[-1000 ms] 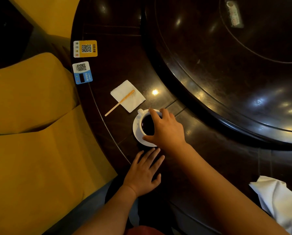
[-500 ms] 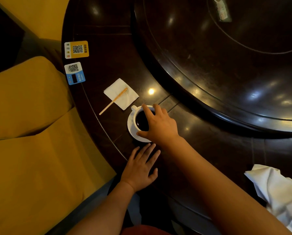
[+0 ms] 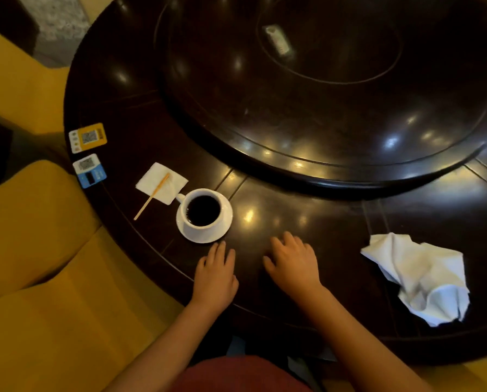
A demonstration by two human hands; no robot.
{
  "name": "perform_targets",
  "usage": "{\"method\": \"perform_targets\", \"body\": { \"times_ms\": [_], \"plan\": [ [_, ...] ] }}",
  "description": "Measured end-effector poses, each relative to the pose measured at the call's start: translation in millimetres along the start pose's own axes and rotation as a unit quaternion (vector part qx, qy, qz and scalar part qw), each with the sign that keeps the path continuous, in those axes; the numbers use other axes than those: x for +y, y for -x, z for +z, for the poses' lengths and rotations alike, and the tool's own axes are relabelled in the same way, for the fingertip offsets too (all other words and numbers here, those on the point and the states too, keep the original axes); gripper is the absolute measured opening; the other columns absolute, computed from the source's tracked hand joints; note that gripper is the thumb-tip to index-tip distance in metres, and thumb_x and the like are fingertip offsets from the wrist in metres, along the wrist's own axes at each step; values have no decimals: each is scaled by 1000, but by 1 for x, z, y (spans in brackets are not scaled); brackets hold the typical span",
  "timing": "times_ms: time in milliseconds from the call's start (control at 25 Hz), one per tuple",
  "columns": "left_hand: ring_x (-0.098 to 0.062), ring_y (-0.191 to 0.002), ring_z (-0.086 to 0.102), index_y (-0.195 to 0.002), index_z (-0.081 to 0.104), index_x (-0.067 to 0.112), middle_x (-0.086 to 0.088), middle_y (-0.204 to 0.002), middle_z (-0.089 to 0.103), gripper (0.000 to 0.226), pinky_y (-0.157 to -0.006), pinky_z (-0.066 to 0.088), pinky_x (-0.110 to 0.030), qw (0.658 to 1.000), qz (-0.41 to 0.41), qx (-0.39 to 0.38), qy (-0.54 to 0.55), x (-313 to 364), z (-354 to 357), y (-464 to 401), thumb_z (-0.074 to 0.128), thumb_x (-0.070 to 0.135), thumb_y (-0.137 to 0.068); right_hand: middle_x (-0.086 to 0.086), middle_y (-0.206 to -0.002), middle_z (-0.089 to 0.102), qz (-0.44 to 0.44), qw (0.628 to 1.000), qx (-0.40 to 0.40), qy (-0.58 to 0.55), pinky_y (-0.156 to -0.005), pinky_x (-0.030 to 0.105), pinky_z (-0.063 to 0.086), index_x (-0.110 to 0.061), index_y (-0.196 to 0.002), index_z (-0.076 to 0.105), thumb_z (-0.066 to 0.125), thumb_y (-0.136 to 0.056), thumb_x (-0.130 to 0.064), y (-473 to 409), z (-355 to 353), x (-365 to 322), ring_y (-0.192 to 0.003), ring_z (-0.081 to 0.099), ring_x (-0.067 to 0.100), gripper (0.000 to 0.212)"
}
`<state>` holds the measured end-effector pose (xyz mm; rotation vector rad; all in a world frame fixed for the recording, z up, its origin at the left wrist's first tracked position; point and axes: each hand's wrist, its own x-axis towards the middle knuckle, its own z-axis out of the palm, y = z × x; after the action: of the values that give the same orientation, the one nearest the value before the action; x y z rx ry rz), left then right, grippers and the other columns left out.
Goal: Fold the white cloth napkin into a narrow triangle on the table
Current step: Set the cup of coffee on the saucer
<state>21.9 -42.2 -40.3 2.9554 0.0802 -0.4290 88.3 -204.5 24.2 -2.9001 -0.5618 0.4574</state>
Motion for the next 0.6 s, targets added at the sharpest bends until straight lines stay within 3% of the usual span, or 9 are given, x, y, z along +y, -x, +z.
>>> {"method": "perform_targets", "body": {
  "times_ms": [120,200,320,440,520,600],
  "plan": [
    [-27,-109,57,-115,60,11,-9,-117,61,39,-85,44,-40,999,28,34,8,27,-18,-17,61,25,-79,8,-104,59,64,998,27,2,-71,35,41,-13,-102,60,55,-85,-33,34,4,41,-93,57,27,27],
    [-26,-92,64,-105,64,11,-6,-99,66,33,-78,47,-38,994,94,58,11,56,-28,-33,64,25,-75,10,-96,62,96,994,47,5,-65,35,43,-11,-95,63,66,-77,-29,51,0,68,-83,59,29,25],
    [-24,-102,59,-116,58,14,-3,-110,63,38,-90,40,-38,979,193,60,25,120,-43,-53,58,28,-81,19,-103,63,163,980,114,32,-72,46,50,-9,-99,66,81,-57,-21,78,-9,119,-92,60,37,47],
    [-25,-123,46,-131,49,15,-7,-132,51,53,-104,30,-41,954,294,54,30,187,-47,-69,60,29,-81,25,-127,54,227,964,131,46,-91,63,38,-10,-116,62,86,-50,-24,100,-9,175,-122,42,42,71],
    [-24,-138,24,-142,32,20,-8,-149,30,64,-111,15,-43,937,348,-4,-1,229,-43,-78,57,31,-85,27,-129,53,252,963,95,28,-88,65,40,-10,-118,61,90,-45,-28,112,-4,205,-122,40,45,80],
    [-24,-142,7,-147,19,24,-8,-156,12,70,-113,9,-43,921,383,-50,-50,261,-35,-86,56,29,-87,27,-122,58,258,964,57,1,-73,58,52,-9,-113,64,93,-41,-25,120,2,224,-113,52,47,79]
  ]
}}
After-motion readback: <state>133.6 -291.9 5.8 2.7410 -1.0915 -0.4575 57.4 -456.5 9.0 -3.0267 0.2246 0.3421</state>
